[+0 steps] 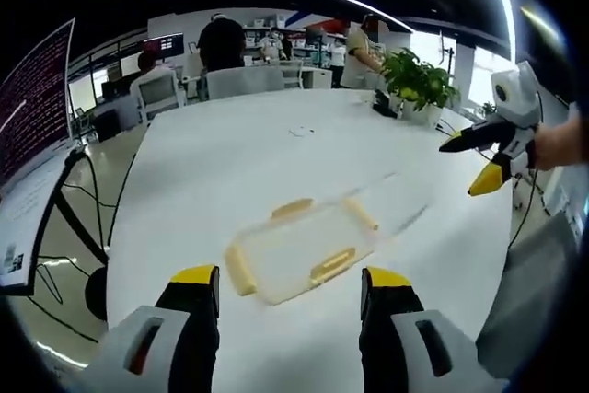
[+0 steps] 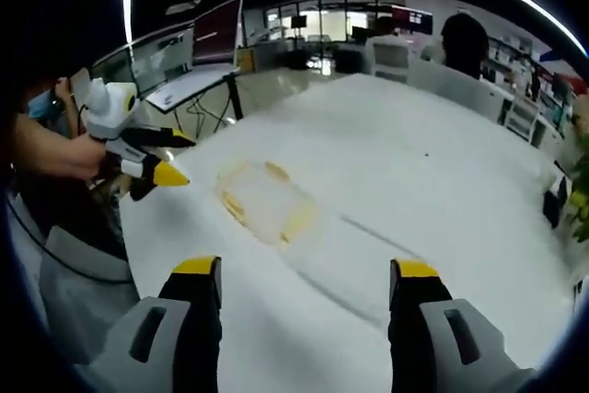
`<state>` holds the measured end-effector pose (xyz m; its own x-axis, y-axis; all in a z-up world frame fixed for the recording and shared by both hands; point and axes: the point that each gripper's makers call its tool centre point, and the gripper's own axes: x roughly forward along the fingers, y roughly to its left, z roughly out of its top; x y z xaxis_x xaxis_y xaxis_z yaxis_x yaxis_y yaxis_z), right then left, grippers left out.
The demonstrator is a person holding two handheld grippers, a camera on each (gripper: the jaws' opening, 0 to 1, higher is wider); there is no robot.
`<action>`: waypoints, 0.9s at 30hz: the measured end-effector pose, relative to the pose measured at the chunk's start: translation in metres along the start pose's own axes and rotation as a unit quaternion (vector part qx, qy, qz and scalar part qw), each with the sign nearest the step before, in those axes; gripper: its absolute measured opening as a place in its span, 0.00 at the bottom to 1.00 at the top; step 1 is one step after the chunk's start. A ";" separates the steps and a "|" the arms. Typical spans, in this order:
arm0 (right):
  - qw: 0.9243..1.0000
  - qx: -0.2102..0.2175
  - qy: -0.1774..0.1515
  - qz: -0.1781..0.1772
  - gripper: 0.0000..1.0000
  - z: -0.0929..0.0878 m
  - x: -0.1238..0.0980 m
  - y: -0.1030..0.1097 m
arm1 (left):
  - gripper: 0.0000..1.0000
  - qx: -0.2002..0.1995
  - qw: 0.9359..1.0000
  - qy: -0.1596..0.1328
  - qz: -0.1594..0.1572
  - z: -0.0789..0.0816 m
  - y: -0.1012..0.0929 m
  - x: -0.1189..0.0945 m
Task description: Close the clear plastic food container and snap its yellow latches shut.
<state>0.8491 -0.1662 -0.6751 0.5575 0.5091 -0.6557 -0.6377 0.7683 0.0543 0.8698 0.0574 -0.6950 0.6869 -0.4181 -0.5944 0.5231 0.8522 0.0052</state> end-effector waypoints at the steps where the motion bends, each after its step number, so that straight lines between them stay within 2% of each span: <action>1: 1.000 -0.003 0.002 0.001 0.72 0.001 0.002 0.000 | 0.57 0.004 1.000 0.001 -0.002 0.001 0.001 0.002; 8: 0.999 -0.030 0.015 0.016 0.71 0.011 0.020 -0.002 | 0.57 0.032 0.999 0.010 -0.028 0.007 0.004 0.015; 13: 0.997 -0.061 0.028 0.035 0.71 0.016 0.030 0.003 | 0.57 0.052 0.997 0.027 -0.055 0.006 0.007 0.022; 16: 0.995 -0.082 0.037 0.048 0.71 0.019 0.038 0.008 | 0.57 0.070 0.993 0.048 -0.085 0.000 0.004 0.025; 23: 0.987 -0.132 0.041 0.076 0.71 0.034 0.054 0.014 | 0.58 0.099 0.987 0.073 -0.104 -0.007 0.011 0.035; 27: 0.981 -0.169 0.042 0.091 0.69 0.040 0.064 0.014 | 0.59 0.123 0.979 0.096 -0.128 -0.012 0.013 0.039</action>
<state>0.8967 -0.1071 -0.6859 0.3819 0.5807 -0.7190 -0.8698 0.4888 -0.0672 0.8971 0.0558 -0.7280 0.4222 -0.5210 -0.7419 0.7877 0.6159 0.0158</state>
